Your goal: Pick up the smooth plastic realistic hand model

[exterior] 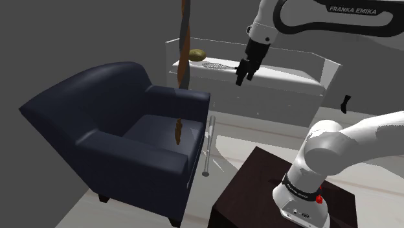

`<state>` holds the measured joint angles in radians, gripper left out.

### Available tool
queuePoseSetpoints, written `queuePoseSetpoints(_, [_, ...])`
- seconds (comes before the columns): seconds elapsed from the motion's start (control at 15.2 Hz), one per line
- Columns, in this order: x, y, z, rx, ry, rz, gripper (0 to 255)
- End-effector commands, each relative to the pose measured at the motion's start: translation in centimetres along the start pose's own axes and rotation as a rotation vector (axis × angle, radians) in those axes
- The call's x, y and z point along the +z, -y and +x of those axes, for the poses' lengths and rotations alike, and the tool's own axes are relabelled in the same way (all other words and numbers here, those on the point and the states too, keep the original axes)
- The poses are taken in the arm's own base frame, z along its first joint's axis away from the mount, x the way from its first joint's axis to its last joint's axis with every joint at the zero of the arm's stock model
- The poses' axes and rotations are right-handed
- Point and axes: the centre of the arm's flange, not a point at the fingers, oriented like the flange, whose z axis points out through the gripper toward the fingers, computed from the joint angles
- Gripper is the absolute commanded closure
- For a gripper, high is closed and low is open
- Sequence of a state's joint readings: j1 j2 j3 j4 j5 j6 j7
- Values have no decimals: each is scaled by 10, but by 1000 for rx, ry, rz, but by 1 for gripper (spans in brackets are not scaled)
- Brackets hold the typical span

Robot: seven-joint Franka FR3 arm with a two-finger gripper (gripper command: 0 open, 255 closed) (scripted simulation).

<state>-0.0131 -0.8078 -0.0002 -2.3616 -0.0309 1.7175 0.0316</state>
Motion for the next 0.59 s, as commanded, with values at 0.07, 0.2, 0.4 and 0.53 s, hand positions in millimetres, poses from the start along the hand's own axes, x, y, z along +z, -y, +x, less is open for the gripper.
queuePoseSetpoints(0.07, [10, 3, 10, 12, 7, -3, 0])
queuePoseSetpoints(0.2, [29, 8, 29, 36, 20, -8, 0])
queuePoseSetpoints(0.4, [59, 15, 58, 71, 39, -17, 0])
queuePoseSetpoints(0.53, [79, 18, 77, 95, 52, -22, 0])
